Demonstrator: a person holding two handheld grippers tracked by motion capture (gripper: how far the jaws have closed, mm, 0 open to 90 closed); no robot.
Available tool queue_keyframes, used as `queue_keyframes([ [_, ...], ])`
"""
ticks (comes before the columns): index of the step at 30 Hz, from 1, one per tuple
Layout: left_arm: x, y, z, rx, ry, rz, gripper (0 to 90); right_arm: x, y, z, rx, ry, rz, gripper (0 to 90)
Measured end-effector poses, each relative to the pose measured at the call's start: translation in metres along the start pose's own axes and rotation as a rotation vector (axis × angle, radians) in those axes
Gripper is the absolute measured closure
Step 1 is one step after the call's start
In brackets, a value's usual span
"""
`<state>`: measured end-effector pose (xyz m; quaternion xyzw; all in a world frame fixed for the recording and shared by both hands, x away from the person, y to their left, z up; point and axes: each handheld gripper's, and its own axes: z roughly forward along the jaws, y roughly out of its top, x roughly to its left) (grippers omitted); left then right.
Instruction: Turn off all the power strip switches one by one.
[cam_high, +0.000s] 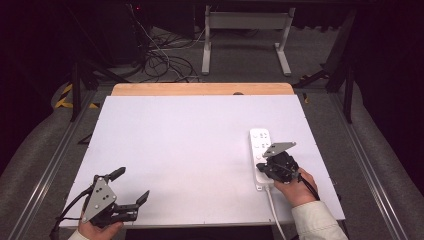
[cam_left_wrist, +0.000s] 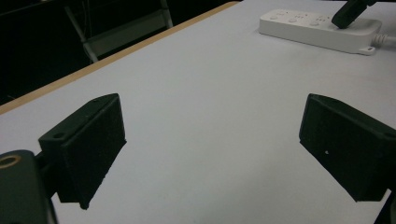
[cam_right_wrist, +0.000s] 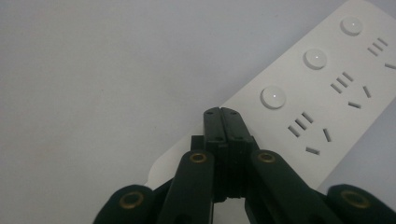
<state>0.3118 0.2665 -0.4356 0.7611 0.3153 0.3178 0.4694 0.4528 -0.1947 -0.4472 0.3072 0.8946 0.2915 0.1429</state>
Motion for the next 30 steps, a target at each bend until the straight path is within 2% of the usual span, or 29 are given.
queue_keyframes([
  [6, 0.0002, -0.0001, -0.0001, 0.0, -0.001, 0.0, 7.3, 0.0003, -0.0004, 0.0001, -0.002, -0.001, 0.007, 90.0],
  [16, 0.0002, 0.0001, -0.0009, -0.001, 0.004, 0.009, 7.3, 0.0044, 0.0019, 0.0005, 0.015, -0.033, -0.001, 90.0],
  [21, 0.0001, 0.0001, -0.0011, 0.0, 0.004, 0.009, 7.3, 0.0038, 0.0023, 0.0005, 0.019, -0.028, 0.017, 90.0],
  [30, -0.0001, 0.0001, -0.0013, 0.0, 0.006, 0.011, 7.3, 0.0052, 0.0033, 0.001, 0.03, -0.037, 0.01, 90.0],
])
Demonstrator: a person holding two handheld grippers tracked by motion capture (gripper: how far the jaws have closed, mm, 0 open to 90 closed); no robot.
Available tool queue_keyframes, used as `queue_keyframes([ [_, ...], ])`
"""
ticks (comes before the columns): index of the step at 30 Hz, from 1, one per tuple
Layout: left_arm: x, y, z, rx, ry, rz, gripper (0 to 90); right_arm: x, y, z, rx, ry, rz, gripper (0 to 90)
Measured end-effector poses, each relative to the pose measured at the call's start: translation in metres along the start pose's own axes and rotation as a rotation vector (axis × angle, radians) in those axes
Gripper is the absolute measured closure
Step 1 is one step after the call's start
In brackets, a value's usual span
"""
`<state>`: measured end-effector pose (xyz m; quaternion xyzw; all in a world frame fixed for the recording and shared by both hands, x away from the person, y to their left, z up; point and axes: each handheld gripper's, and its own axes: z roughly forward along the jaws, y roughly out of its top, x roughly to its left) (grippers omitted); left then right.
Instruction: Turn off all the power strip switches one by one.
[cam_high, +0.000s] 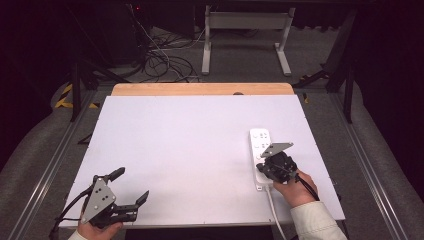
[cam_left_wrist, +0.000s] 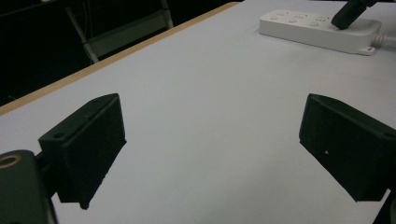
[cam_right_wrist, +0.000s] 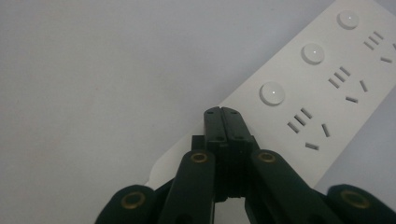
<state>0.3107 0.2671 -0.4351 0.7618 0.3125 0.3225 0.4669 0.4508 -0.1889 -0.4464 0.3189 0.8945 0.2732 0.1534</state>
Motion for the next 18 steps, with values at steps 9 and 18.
queue_keyframes([
  [9, -0.001, 0.0, -0.001, -0.005, -0.001, -0.008, 7.3, 0.001, -0.004, -0.001, -0.028, -0.006, -0.006, 90.0],
  [18, 0.001, 0.0, 0.002, 0.003, -0.002, -0.008, 7.3, -0.002, -0.001, -0.029, -0.252, -0.007, 0.003, 90.0],
])
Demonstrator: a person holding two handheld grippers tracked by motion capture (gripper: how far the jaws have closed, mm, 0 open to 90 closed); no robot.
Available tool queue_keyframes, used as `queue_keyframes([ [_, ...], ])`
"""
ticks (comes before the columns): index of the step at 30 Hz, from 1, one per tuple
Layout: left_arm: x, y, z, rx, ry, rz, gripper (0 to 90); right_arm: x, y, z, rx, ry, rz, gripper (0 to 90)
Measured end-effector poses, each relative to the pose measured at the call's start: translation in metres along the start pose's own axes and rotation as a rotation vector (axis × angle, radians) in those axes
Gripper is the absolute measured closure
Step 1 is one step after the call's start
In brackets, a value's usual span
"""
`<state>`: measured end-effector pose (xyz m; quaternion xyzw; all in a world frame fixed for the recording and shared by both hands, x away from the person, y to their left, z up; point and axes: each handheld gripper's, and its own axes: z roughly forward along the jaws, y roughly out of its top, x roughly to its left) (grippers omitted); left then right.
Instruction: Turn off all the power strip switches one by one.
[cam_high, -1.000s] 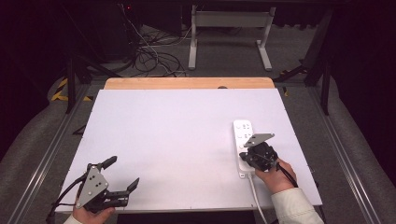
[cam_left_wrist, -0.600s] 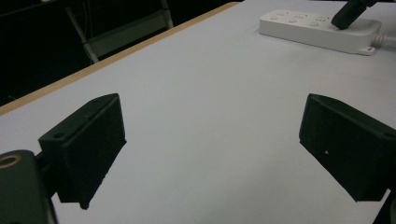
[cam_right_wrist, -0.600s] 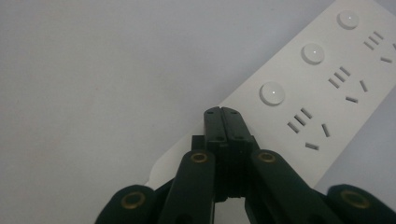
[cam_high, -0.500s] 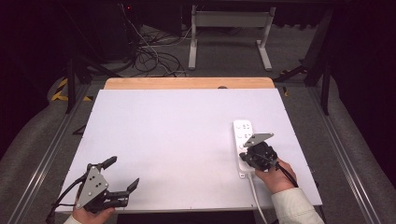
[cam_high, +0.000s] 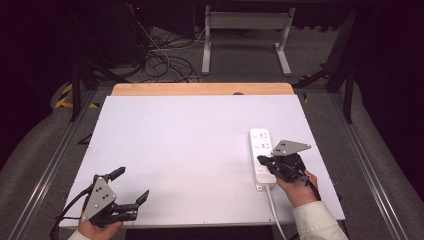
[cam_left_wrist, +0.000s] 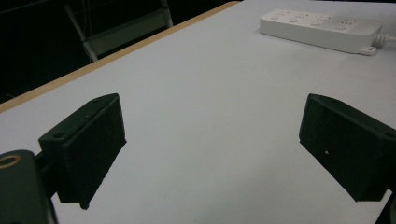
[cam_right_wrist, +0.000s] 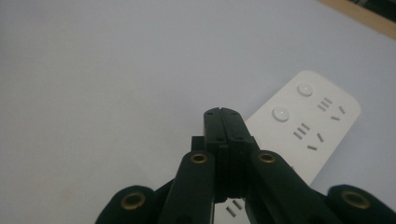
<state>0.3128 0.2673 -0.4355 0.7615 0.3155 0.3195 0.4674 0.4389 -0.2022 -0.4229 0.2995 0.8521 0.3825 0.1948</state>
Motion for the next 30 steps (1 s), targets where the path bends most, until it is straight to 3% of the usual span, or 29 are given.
queue_keyframes([
  [9, 0.0, 0.0, 0.001, 0.004, -0.002, -0.005, 7.3, -0.009, 0.013, -0.003, -0.044, 0.007, 0.024, 90.0],
  [14, 0.0, 0.0, 0.001, 0.004, -0.003, -0.003, 7.3, -0.02, 0.016, 0.006, -0.041, -0.003, 0.049, 90.0],
  [25, 0.001, -0.001, 0.0, 0.001, -0.003, -0.004, 7.3, -0.023, 0.009, 0.027, 0.051, -0.039, 0.027, 90.0],
  [30, 0.001, -0.001, 0.0, 0.003, -0.004, -0.004, 7.4, -0.022, 0.005, 0.033, 0.088, -0.026, 0.023, 90.0],
])
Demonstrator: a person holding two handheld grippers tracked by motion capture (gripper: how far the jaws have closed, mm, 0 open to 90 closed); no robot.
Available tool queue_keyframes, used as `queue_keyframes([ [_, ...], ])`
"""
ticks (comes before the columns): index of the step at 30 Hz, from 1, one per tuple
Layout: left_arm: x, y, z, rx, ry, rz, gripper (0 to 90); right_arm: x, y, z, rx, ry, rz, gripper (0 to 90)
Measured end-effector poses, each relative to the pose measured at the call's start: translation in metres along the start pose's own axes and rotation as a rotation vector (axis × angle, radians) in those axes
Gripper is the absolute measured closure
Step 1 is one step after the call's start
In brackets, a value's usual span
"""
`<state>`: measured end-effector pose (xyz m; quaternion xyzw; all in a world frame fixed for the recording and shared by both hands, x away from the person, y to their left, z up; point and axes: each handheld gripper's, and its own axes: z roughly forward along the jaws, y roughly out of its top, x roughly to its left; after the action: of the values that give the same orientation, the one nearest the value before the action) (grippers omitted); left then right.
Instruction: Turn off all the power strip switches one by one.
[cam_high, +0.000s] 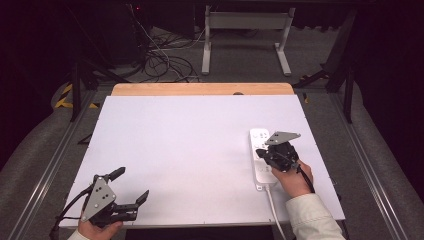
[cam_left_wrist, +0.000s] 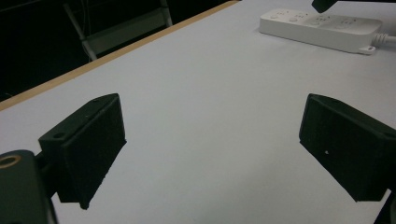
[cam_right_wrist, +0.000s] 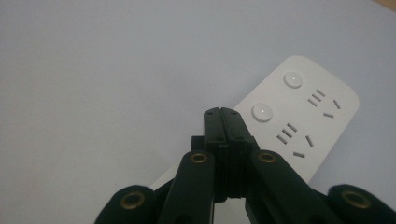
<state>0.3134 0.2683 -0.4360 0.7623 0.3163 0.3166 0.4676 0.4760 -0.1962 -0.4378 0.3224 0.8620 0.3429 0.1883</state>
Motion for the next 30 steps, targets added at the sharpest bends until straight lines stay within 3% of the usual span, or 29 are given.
queue_keyframes([
  [6, 0.0, 0.0, 0.0, 0.0, 0.0, 0.001, 7.3, -0.002, -0.003, 0.008, 0.046, 0.006, 0.011, 90.0],
  [30, -0.001, 0.0, -0.001, -0.001, 0.005, 0.008, 7.4, -0.004, -0.005, 0.016, 0.074, 0.0, 0.034, 90.0],
])
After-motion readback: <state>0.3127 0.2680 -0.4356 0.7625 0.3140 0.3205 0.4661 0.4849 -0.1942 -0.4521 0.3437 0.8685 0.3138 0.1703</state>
